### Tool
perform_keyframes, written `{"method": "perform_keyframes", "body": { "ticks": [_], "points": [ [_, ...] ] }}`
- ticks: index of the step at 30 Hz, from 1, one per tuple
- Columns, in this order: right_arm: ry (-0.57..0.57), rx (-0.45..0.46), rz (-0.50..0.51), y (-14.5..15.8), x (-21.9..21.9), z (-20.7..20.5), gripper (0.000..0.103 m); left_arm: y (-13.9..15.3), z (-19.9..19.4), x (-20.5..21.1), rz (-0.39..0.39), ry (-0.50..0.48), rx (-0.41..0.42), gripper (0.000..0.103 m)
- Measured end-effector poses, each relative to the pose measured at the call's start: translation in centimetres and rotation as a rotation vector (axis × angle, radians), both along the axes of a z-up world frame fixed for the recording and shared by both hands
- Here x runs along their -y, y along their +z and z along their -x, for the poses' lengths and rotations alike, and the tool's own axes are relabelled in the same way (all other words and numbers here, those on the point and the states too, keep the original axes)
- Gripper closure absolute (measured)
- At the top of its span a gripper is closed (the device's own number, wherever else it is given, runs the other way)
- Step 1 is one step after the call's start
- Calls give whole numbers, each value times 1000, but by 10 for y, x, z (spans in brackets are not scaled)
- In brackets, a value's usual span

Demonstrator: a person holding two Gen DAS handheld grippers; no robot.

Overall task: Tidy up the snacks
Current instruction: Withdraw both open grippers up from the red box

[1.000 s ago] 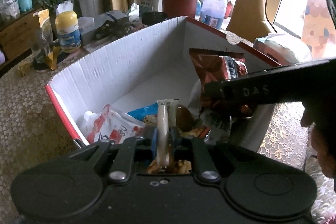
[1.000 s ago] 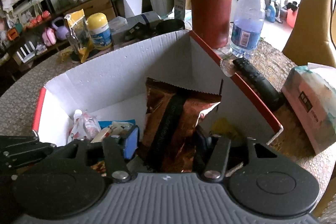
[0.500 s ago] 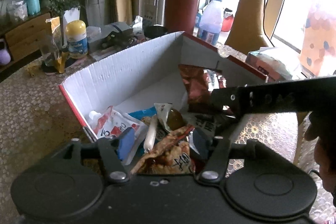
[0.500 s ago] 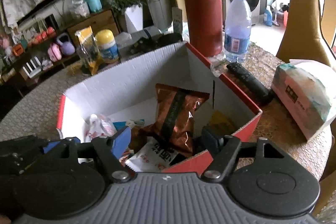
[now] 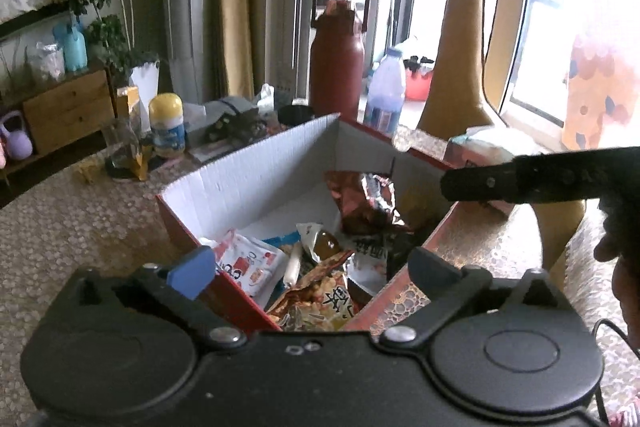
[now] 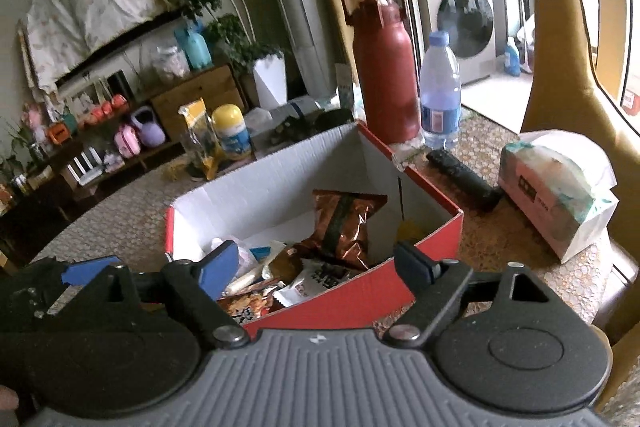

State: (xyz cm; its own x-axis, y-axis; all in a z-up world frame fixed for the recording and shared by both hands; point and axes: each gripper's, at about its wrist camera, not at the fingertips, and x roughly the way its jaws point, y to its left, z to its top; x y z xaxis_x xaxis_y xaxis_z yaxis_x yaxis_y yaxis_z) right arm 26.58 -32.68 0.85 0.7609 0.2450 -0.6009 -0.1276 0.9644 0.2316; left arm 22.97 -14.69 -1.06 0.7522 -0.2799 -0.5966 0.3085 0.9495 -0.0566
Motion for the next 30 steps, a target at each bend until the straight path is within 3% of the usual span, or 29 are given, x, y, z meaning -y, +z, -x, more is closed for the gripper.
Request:
{"method": "perform_keyframes", "body": {
  "ticks": [12, 15, 30],
  "points": [
    [17, 112, -33, 20, 0, 46, 11, 22, 33, -19, 48, 26, 72, 0],
    [1, 132, -28, 22, 2, 55, 0, 24, 40, -24, 58, 36, 79, 0],
    [-36, 176, -14, 22, 2, 86, 0, 38, 58, -48, 142, 141, 68, 0]
  ]
}}
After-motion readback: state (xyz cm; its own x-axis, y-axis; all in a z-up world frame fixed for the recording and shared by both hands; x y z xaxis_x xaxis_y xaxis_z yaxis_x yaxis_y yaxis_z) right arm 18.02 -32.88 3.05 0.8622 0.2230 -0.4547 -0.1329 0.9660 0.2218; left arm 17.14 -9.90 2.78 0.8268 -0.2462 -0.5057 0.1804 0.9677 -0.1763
